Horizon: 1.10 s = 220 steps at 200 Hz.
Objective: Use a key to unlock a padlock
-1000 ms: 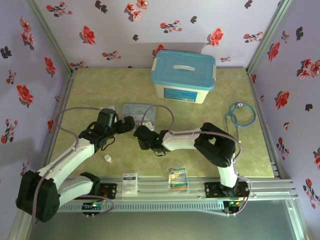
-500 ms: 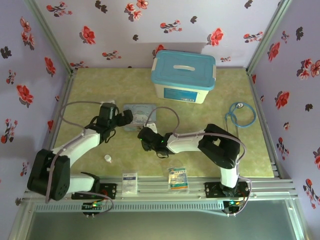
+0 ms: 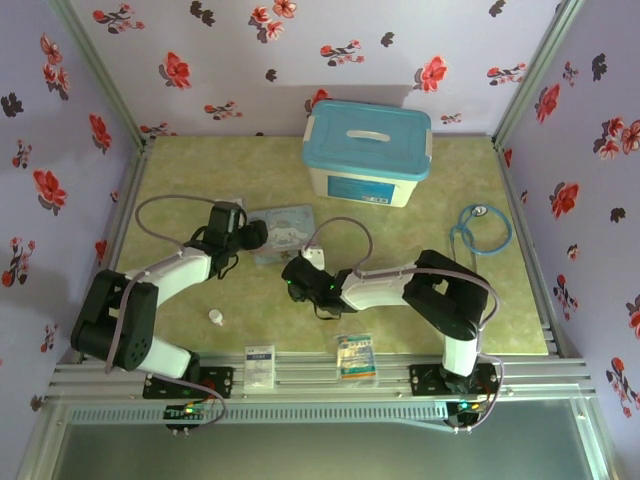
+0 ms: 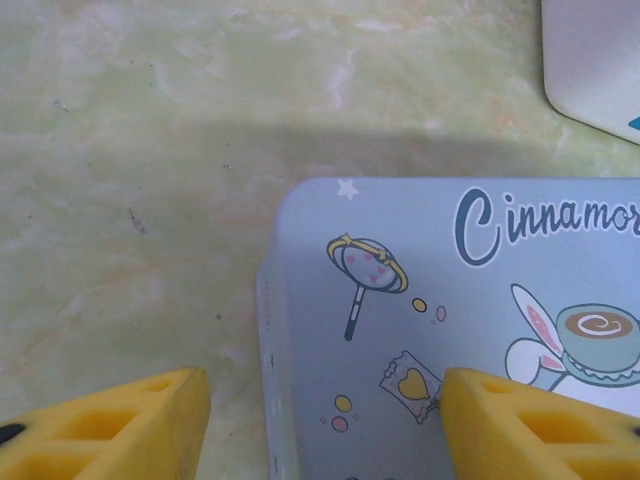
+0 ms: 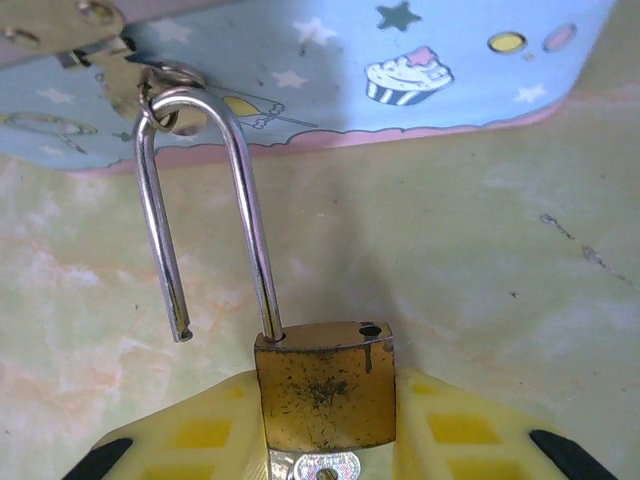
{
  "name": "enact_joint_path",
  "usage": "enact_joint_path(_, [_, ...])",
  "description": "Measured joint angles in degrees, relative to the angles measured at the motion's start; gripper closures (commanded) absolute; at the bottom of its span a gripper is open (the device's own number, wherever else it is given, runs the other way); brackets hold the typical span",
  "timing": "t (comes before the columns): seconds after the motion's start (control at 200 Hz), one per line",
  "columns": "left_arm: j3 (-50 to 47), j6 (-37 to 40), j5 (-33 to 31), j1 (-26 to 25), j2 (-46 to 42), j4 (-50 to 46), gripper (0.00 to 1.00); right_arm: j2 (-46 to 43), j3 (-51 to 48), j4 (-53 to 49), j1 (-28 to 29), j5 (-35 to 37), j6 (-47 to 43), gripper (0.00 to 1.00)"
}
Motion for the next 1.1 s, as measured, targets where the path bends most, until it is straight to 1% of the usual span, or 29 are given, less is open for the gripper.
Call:
enact_joint_path(0.215, [-0.48, 0.24, 0.63, -0.04, 1.31, 3.37, 0.38, 0.63, -0.81, 4.33, 0.00, 0.31, 7.52, 0.74])
enact_joint_path(0.35, [-0.48, 0.48, 1.07, -0.04, 2.08, 5.22, 0.37, 2.51, -0.90, 10.01, 0.04, 0.15, 13.27, 0.75])
enact_joint_path(0.385, [-0.48, 0.50, 1.22, -0.04, 2.10, 5.27, 0.35, 3.17, -0.90, 11.85, 0.04, 0.11, 14.62, 0.75])
enact_joint_path(0.46, [-0.48, 0.76, 1.57, -0.02, 2.10, 5.18, 0.27, 4.26, -0.90, 15.06, 0.11, 0.15, 17.27, 0.76])
enact_joint_path(0.55, [-0.46, 1.03, 2.27, -0.04, 2.10, 4.83, 0.20, 4.90, -0.90, 16.96, 0.20, 0.37, 19.43, 0.77])
enact_joint_path(0.62, [-0.13, 1.03, 2.56, -0.04, 2.10, 4.35, 0.17, 5.16, -1.16, 18.08, 0.26, 0.63, 20.59, 0.78])
enact_joint_path(0.695, [0.74, 0.79, 2.71, -0.02, 2.10, 4.22, 0.16, 5.25, -1.79, 19.58, 0.26, 0.79, 21.46, 0.79])
enact_joint_path(0.89, [6.01, -0.02, 2.62, 0.02, 4.76, 4.13, 0.16, 5.25, -3.65, 23.26, 0.24, 1.14, 24.06, 0.80])
enact_joint_path(0.975, [6.99, -0.26, 2.05, 0.02, 6.60, 4.13, 0.21, 5.25, -4.44, 25.03, 0.20, 1.33, 25.73, 0.80])
enact_joint_path(1.1, [7.80, -0.66, 1.66, 0.02, 10.32, 3.96, 0.31, 5.46, -4.55, 25.57, 0.09, 1.64, 28.70, 0.80])
